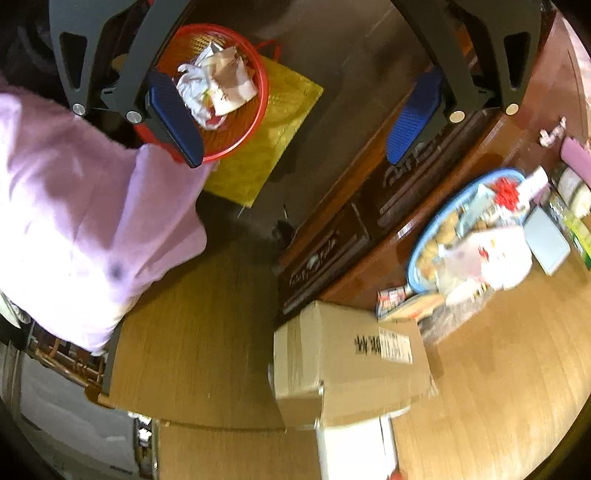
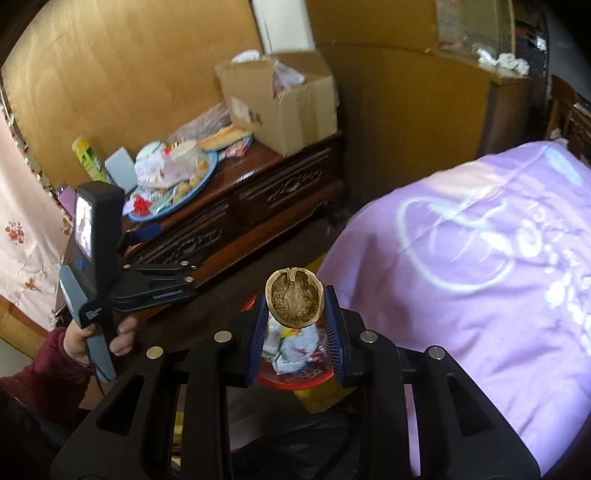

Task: Collect trash
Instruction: 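Carry the paper cup and walnut shell to the red wastebasket, then open both tools above the wastebasket to drop the cup and shell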

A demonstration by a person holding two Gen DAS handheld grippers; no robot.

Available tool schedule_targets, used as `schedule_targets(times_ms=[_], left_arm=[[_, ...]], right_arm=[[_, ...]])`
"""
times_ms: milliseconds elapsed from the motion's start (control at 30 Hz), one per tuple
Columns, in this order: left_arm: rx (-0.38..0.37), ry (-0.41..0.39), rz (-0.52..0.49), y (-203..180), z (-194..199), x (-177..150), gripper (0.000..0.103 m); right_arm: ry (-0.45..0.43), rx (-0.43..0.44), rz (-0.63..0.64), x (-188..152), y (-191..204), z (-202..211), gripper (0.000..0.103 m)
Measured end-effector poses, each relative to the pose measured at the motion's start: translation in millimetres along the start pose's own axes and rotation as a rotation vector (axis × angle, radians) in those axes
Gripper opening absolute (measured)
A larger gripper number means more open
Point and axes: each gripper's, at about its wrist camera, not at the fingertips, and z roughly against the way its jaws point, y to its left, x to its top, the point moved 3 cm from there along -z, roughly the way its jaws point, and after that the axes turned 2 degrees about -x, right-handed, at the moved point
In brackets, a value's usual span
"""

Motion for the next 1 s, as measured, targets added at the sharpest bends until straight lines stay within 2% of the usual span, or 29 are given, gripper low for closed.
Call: schedule_targets(times_ms=[133,233,467,533,800,1000], left_arm=[[-0.04,0.072,0.049,5,-26,-18,0.097],[-0.035,0.082,0.066,11,-37,-28,0.097],[0.001,0.105,0.009,7,-53,-47,0.097],[0.007,0.114,-0.012,4,-57,-52,0.097],[-0.033,0.113,0.007,2,-54,-51,0.097],[-0.051,0.079,-0.043,-19,-35,-45,0.097]], right_arm=[[0.099,0.011,0.007,-11,5,-38,0.031],[0.17,0.026,0.007,-18,7,-67,0.031],[0.266,0.046,-0.009,-27,4,-113,0.032],[0.262,0.042,-0.011,-25,4,-116,0.037],[0.198,0.023,-0.007,-20,5,-98,0.038],[0.162,-0.08,-0.05,-32,-11,-73,0.04]])
